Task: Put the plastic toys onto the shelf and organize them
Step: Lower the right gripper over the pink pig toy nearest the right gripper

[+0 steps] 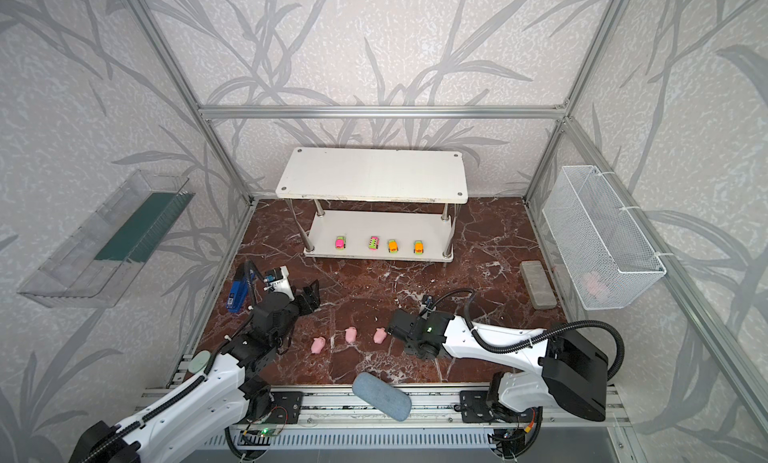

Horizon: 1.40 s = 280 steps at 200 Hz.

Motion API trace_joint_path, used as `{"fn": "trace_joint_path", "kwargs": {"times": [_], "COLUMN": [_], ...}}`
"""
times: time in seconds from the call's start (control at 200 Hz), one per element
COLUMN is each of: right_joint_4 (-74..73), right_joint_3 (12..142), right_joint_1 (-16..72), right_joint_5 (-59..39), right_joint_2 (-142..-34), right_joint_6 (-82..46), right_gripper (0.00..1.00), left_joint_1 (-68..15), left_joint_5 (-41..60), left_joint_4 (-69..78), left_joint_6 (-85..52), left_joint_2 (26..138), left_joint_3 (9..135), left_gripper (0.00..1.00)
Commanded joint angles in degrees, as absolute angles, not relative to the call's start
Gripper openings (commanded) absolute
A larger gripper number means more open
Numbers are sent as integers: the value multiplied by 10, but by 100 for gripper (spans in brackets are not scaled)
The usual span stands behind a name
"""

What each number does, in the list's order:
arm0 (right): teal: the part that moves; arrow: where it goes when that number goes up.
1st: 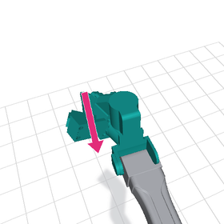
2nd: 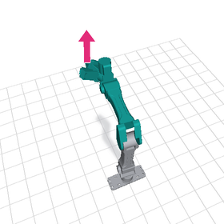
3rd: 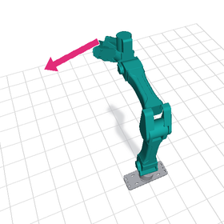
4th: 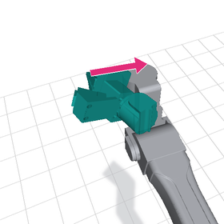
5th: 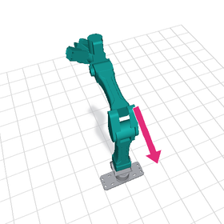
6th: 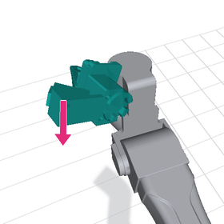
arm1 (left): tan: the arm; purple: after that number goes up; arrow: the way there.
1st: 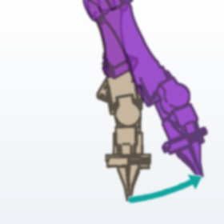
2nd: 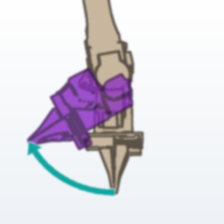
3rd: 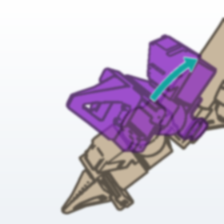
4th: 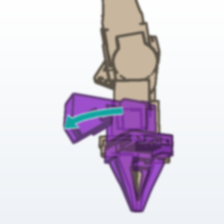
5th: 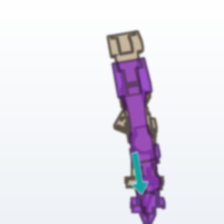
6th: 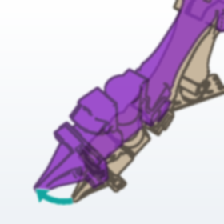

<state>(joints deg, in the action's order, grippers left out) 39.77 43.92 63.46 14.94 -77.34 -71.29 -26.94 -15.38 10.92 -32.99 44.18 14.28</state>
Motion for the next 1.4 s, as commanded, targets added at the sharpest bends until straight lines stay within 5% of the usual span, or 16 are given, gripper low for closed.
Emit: {"fn": "trace_joint_path", "kwargs": {"times": [0.0, 1.075, 1.395], "right_joint_4": [419, 461, 432], "right_joint_3": [454, 488, 488], "right_joint_1": [639, 638, 637], "right_joint_5": [150, 172, 184], "right_joint_2": [-786, -893, -892], "right_joint_6": [-742, -680, -658], "right_gripper": [46, 32, 48], "left_joint_1": [-266, -258, -257], "left_joint_5": [-142, -127, -123], "left_joint_4": [127, 156, 161], "left_joint_6": [-330, -344, -348], "left_joint_2": [439, 461, 464], "left_joint_3": [130, 118, 116], "left_gripper": [76, 76, 76]}}
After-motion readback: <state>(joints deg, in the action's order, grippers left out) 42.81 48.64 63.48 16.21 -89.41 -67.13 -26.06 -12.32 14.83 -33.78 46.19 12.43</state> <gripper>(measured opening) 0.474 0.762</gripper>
